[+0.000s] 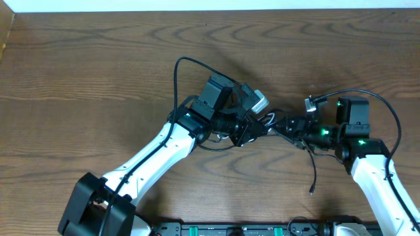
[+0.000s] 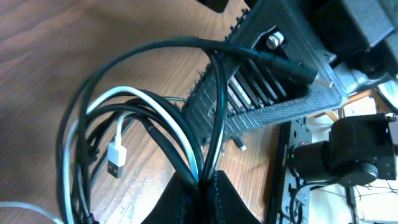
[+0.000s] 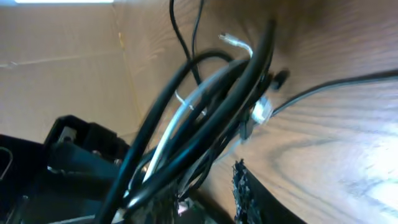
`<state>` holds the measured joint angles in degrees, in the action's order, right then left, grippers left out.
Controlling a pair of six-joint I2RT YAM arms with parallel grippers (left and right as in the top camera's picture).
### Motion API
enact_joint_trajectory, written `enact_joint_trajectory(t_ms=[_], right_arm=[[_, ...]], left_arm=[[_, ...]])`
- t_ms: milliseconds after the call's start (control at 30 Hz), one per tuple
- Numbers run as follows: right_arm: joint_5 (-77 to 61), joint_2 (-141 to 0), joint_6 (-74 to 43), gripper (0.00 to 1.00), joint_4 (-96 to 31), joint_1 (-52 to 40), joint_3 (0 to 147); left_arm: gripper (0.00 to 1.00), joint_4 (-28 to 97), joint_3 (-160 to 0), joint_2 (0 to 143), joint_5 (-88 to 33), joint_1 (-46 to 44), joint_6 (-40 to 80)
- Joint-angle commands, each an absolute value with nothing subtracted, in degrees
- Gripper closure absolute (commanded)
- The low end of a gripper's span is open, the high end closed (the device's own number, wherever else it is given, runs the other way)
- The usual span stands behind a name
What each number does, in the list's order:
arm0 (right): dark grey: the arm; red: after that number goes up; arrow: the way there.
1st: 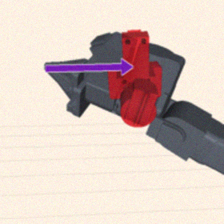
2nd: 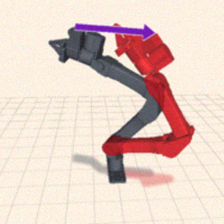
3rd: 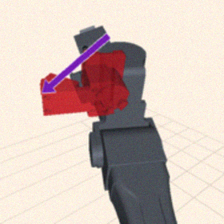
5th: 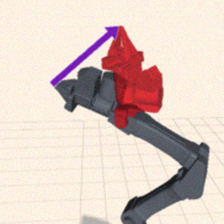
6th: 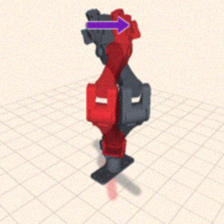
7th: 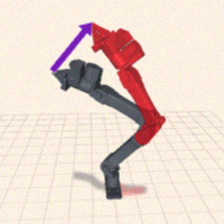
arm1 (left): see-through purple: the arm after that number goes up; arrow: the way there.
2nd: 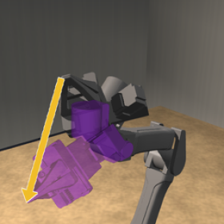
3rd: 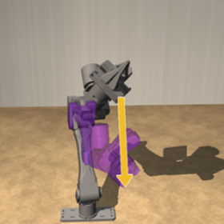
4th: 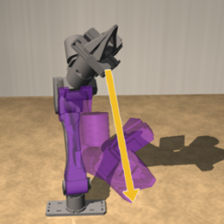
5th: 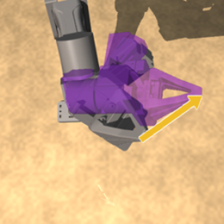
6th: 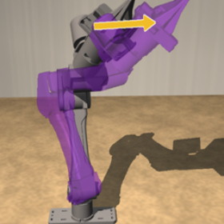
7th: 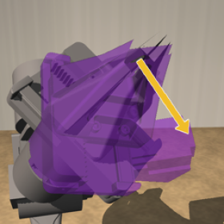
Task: Untangle cables
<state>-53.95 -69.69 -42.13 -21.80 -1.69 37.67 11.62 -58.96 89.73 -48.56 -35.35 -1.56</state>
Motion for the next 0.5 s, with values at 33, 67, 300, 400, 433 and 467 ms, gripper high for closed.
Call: enact_joint_trajectory(t_ms=[33, 67, 300, 400, 433, 467], right_arm=[[-53.5, -69.7, -49.7, 0.73, -20.3, -3.8, 37.2], [-53.4, -69.7, -50.1, 0.73, -19.5, -4.0, 37.2], [-51.2, -69.7, -55.0, 0.72, -17.3, -6.2, 37.2], [-48.4, -69.8, -57.7, 0.74, -17.3, -7.9, 37.2], [-47.6, -69.9, -58.5, 0.76, -17.3, -8.3, 37.2], [-46.9, -69.9, -59.2, 0.78, -17.3, -8.7, 37.2]], left_arm=[[0.93, 11.5, -59.5, 90.3, -50.3, -35.3, -3.4], [0.93, 11.5, -59.5, 90.3, -50.3, -35.3, -3.4], [0.93, 11.2, -59.5, 90.3, -51.2, -36.3, -3.4], [0.93, 9.2, -59.5, 90.3, -55.8, -36.7, -3.4], [0.93, 8.8, -59.5, 90.3, -56.7, -36.7, -3.4], [0.92, 8.4, -59.5, 90.3, -57.3, -36.7, -3.4]])
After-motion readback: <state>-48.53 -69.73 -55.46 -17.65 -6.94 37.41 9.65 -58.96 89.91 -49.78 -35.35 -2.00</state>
